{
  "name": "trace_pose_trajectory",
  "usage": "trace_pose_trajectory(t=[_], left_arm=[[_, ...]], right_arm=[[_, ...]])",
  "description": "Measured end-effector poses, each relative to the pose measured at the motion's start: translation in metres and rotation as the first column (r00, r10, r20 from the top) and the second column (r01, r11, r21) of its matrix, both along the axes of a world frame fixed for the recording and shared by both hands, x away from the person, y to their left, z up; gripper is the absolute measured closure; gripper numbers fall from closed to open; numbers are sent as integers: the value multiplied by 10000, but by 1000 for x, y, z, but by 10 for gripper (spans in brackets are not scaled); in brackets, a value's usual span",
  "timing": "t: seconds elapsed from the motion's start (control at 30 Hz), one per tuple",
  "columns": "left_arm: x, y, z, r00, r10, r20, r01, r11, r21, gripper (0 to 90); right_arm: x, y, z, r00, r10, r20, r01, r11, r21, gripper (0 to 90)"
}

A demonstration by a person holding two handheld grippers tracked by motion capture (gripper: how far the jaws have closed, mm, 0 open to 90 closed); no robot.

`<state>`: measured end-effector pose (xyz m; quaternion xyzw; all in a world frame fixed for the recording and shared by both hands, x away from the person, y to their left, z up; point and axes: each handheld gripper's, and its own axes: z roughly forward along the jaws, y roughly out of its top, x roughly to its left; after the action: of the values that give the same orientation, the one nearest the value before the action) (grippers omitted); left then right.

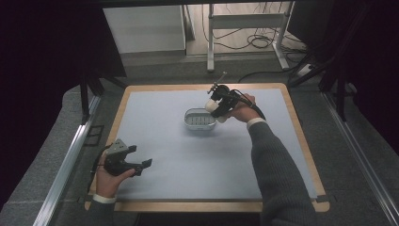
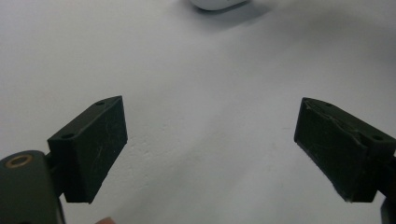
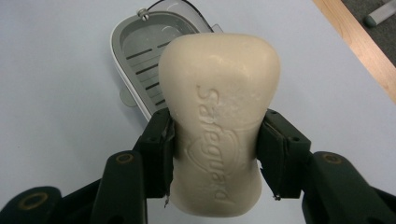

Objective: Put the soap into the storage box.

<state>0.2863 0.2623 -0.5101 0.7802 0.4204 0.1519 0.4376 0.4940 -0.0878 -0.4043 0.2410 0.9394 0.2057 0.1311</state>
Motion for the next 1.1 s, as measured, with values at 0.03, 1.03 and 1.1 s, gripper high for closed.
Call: trace_pose_trajectory(t=[0.03,1.03,1.1], left_arm=[[0,0,0,10000,-7,-5,7,10000,9,100],[1,-1,-1,10000,-22,-24,22,10000,1,100],[1,-1,-1,10000,-24,-19,24,10000,11,100]], right_arm=[[1,1,0,10000,51,70,-51,10000,-8,497],[19,32,-11,9949,1010,-41,-1011,9940,-405,497],[21,33,-13,9940,1090,-108,-1094,9930,-449,496]])
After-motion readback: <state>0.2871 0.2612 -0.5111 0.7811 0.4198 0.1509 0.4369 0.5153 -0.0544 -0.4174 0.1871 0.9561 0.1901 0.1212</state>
